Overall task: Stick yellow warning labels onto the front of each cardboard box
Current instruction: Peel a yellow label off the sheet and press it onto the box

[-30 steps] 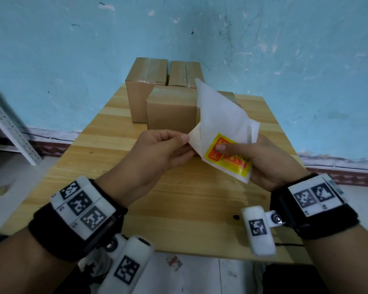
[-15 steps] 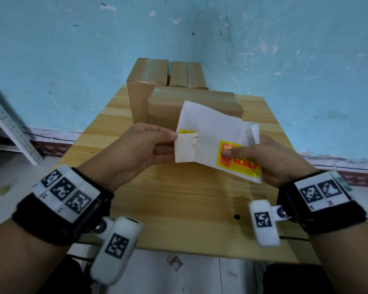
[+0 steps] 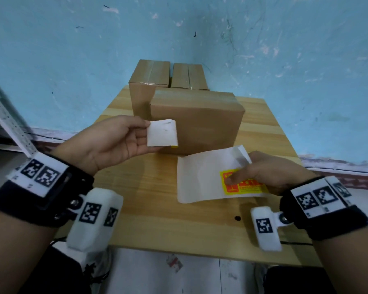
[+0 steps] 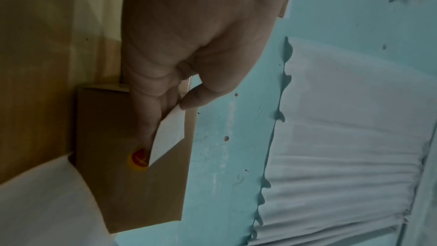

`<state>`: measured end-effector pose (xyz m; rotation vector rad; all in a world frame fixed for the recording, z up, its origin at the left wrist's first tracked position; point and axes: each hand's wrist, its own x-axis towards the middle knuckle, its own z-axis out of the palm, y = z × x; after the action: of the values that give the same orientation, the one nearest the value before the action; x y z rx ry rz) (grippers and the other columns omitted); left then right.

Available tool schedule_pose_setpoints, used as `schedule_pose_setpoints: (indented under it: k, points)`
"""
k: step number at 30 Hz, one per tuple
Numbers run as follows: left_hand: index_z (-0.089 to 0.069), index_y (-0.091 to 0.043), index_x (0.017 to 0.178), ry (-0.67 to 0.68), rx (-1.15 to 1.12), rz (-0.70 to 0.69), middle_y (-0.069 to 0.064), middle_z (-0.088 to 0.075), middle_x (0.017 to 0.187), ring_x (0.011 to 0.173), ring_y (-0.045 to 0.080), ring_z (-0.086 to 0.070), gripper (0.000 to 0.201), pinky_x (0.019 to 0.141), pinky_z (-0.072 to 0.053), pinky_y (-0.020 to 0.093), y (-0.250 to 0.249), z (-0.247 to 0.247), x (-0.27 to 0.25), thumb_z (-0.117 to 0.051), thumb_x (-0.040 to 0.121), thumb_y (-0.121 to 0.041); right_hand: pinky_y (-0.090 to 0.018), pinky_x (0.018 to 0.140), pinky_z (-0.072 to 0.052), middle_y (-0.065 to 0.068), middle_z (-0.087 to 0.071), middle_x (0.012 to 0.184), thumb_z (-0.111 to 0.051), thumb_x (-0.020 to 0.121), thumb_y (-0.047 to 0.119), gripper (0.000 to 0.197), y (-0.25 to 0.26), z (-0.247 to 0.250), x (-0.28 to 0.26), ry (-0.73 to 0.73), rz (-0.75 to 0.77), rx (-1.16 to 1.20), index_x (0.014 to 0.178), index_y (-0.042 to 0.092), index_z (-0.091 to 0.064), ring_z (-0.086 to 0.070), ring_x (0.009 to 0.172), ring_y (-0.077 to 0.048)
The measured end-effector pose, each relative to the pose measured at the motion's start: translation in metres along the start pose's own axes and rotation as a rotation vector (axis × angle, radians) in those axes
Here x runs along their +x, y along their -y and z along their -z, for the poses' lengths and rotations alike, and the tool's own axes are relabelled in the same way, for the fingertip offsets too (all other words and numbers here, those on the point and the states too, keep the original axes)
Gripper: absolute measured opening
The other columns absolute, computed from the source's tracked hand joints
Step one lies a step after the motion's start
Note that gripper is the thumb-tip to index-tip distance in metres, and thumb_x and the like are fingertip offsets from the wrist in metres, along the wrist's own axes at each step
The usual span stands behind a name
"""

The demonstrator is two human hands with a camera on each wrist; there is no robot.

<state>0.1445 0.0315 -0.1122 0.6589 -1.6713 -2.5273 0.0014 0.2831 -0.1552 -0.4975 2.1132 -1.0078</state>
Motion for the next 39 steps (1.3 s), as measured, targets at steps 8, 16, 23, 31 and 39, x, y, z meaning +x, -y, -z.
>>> schedule_pose_setpoints:
  k: [8, 16, 23, 31, 39]
  points:
    - [-0.062, 0.005, 0.108, 0.017, -0.043, -0.047, 0.022, -0.073, 0.106, 0.09, 0.026, -0.075, 0.02, 0.072, -0.061, 0.03, 0.017, -0.012, 0.005, -0.05, 0.096, -0.005, -0.04, 0.098, -0.054, 0.002, -0.078, 0.105, -0.074, 0.087, 0.021, 0.031, 0.011, -0.017, -0.005, 0.002, 0.082, -0.028, 0.117, 0.022, -0.068, -0.074, 0.098, -0.018]
    - [-0.063, 0.005, 0.108, 0.01, -0.054, 0.007, 0.024, -0.072, 0.104, 0.087, 0.029, -0.074, 0.021, 0.073, -0.063, 0.034, 0.03, -0.026, 0.008, -0.053, 0.094, -0.006, -0.019, 0.063, -0.043, 0.009, -0.075, 0.078, -0.057, 0.098, 0.034, 0.021, 0.015, -0.02, -0.014, -0.057, 0.09, -0.17, 0.104, 0.024, -0.075, -0.065, 0.062, 0.001]
    - [-0.061, 0.013, 0.12, 0.101, 0.034, 0.002, 0.027, -0.068, 0.112, 0.099, 0.032, -0.067, 0.034, 0.089, -0.056, 0.043, 0.045, -0.038, 0.007, -0.058, 0.093, -0.008, -0.036, 0.075, -0.051, 0.004, -0.065, 0.088, -0.066, 0.09, 0.03, 0.01, 0.022, -0.023, -0.019, -0.462, 0.335, -0.251, 0.095, 0.021, -0.068, -0.063, 0.088, -0.016]
    - [-0.07, -0.003, 0.1, 0.048, 0.378, -0.184, 0.014, -0.071, 0.094, 0.092, 0.02, -0.07, 0.024, 0.09, -0.058, 0.042, 0.06, -0.048, 0.005, -0.075, 0.085, -0.022, -0.033, 0.077, -0.055, -0.017, -0.073, 0.081, -0.06, 0.096, 0.021, 0.029, 0.027, -0.04, -0.016, 0.002, 0.424, 0.387, 0.092, -0.004, -0.073, -0.069, 0.077, -0.024]
    - [-0.059, -0.013, 0.101, -0.081, 0.484, -0.299, 0.012, -0.067, 0.102, 0.081, 0.019, -0.069, 0.048, 0.056, -0.053, 0.019, 0.061, -0.049, 0.01, -0.09, 0.064, -0.011, -0.029, 0.066, -0.058, -0.012, -0.064, 0.071, -0.059, 0.092, 0.003, 0.01, 0.024, -0.046, -0.008, 0.005, 0.355, 0.52, 0.083, 0.002, -0.065, -0.062, 0.065, -0.02]
